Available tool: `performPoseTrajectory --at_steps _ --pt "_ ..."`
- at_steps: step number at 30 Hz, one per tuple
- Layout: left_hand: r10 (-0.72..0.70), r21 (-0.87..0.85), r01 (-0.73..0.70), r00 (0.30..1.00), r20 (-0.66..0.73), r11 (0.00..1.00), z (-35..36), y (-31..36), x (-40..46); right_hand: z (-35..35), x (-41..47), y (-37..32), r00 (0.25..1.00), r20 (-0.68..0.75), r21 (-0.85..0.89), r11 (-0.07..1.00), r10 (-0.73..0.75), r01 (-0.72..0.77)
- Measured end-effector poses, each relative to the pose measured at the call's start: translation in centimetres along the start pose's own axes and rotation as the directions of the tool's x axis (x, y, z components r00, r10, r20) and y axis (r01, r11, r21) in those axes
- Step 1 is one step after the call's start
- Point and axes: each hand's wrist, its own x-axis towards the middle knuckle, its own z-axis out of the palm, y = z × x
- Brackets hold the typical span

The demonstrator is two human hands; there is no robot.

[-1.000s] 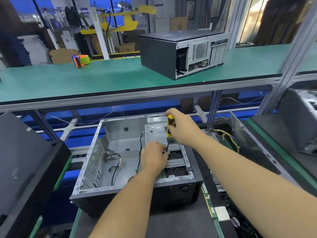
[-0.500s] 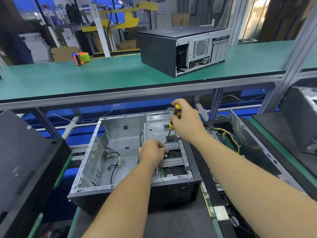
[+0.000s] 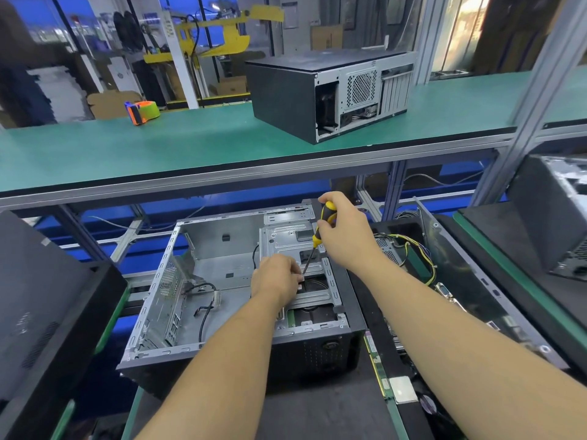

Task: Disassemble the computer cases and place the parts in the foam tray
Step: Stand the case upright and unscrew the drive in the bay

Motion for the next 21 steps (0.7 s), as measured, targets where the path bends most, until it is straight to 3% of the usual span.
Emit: performPoseTrajectory --at_steps 6,13,17,21 --pt "0.173 0.175 -0.166 0.984 -0.027 0.970 0.8 -0.2 -0.3 -0.1 0.0 0.4 0.999 -0.040 -0.002 1.000 0.009 -0.009" --pt "0.110 -0.062 -0.121 0.982 -0.156 0.991 0.9 0.7 -0.9 -1.4 0.2 0.1 0.984 -0.176 -0.004 0.999 0.035 -0.036" --pt "0.204 -0.117 -0.217 0.972 -0.115 0.969 1.6 3.2 -1.8 -3.0 0.8 0.1 0.968 -0.240 -0.011 0.997 0.076 -0.081" --pt "0.375 0.005 -0.376 0.924 -0.075 0.927 3.4 6.7 -3.0 -4.6 0.6 1.3 0.962 -0.257 -0.043 0.993 0.091 -0.106"
